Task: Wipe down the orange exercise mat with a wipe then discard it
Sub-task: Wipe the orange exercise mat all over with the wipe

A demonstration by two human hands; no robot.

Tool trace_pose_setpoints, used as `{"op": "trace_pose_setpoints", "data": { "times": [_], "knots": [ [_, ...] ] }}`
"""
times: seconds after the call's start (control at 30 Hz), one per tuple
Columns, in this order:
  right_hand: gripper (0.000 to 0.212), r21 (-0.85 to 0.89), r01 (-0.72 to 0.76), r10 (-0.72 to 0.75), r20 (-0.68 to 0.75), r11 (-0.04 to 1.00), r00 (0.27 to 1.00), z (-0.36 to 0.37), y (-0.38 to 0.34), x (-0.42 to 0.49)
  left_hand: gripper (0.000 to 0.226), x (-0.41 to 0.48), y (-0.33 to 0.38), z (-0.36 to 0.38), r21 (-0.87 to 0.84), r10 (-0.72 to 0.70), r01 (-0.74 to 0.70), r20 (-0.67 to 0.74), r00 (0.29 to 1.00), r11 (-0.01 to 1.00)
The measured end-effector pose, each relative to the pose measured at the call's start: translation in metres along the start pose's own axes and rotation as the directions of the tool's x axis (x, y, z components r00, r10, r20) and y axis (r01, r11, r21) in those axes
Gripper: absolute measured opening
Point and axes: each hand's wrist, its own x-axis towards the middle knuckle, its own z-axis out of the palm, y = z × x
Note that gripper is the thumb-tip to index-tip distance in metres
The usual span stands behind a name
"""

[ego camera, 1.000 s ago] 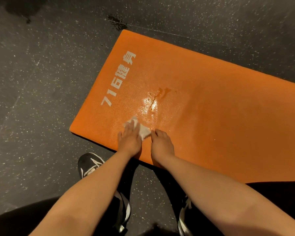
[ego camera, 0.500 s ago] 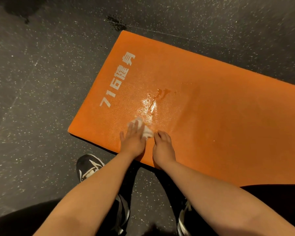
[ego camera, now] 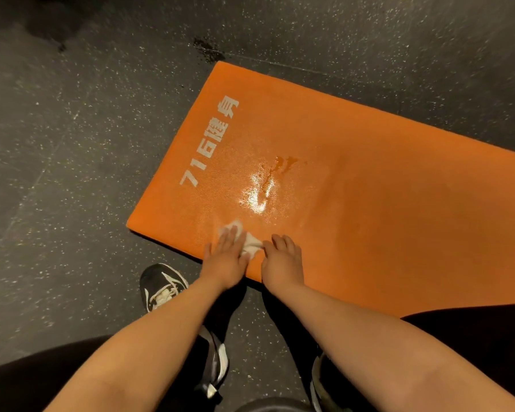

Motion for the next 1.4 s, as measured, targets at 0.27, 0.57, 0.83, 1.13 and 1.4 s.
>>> {"op": "trace_pose_setpoints", "data": {
  "times": [0.27,0.57,0.83,1.13,1.4],
  "knots": [
    [0.053,-0.004,-0.002,0.003,0.079,1.0,0.997,-0.003,-0.012,-0.009,0.065,-0.025,0.007,0.013,-0.14,-0.198,0.193,-0.029,0.98,0.971],
    [0.054,0.038,0.012,-0.017,0.144,0.999,0.989,-0.009,-0.012,-0.018,0.065,-0.039,-0.008,0.018,-0.031,-0.09,0.089,-0.039,0.995,0.996],
    [0.057,0.049,0.02,-0.029,0.206,0.999,0.978,-0.009,-0.018,-0.024,0.063,-0.053,0.016,0.029,-0.243,-0.104,0.074,-0.114,0.988,0.967],
    [0.044,0.38,-0.087,0.032,0.15,0.921,0.988,-0.035,-0.017,-0.021,0.034,-0.045,0.031,-0.025,-0.663,-0.237,0.107,-0.11,0.965,0.741],
    [0.039,0.722,-0.158,0.106,0.117,0.673,0.987,-0.051,-0.024,-0.022,0.036,-0.048,0.056,-0.043,-0.818,-0.26,0.104,-0.057,0.964,0.565]
  ]
}}
